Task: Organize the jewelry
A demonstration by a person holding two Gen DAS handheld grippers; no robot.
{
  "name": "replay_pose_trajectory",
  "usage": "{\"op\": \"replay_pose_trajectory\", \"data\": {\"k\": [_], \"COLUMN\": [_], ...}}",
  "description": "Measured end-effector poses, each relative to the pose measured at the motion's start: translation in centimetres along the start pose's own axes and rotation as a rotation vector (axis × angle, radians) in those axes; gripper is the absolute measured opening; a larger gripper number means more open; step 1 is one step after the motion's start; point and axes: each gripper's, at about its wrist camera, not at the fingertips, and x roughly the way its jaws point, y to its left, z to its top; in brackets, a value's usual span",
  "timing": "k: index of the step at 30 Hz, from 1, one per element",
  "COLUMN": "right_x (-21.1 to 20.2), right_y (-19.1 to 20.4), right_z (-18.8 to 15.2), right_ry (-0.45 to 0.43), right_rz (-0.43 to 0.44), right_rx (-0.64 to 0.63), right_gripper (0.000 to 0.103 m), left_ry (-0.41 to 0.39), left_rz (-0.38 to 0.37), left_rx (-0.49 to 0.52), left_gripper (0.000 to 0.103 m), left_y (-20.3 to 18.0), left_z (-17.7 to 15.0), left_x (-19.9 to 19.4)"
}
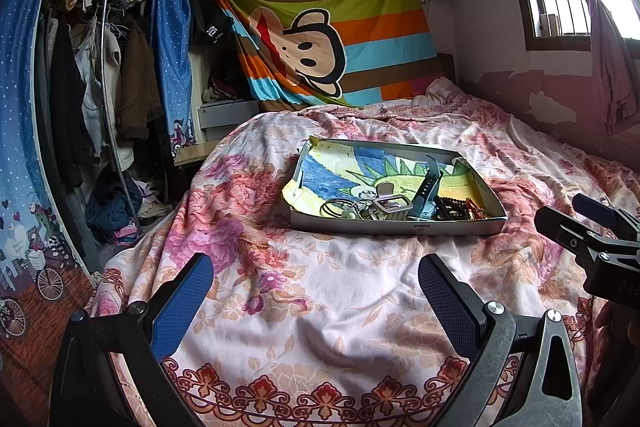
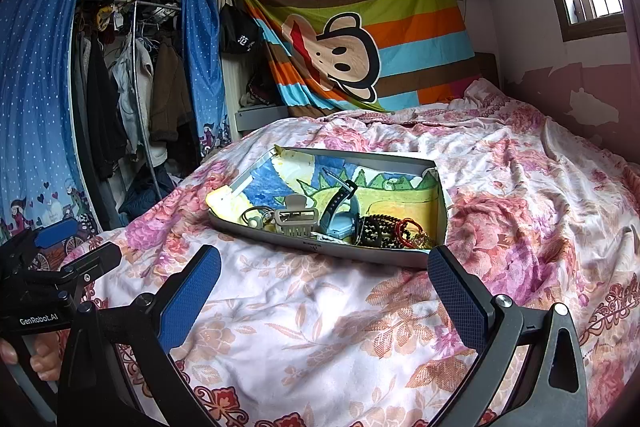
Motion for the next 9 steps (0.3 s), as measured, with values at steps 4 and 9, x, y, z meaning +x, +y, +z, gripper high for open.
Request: {"op": "replay_pose_trajectory", "data": {"k": [4,9], "right_x": [0.02,0.03], "right_y": [0.0,0.01], "right_z": [0.01,0.1], "right_ry": [0.001,0.002], "right_rz": [0.0,0.0], "right_rx": [0.0,0.0], "right_gripper": [0.102,0.102], "left_ry": [-0.002,0.009], "left_rz": [0.002,0.004], "left_rx": [0.002,0.0], "left_gripper": [0.103,0.103], "left_y": [0.32,0.48], "left_z": [-0.09,0.03], "left_x": [-0.17,-0.15]}}
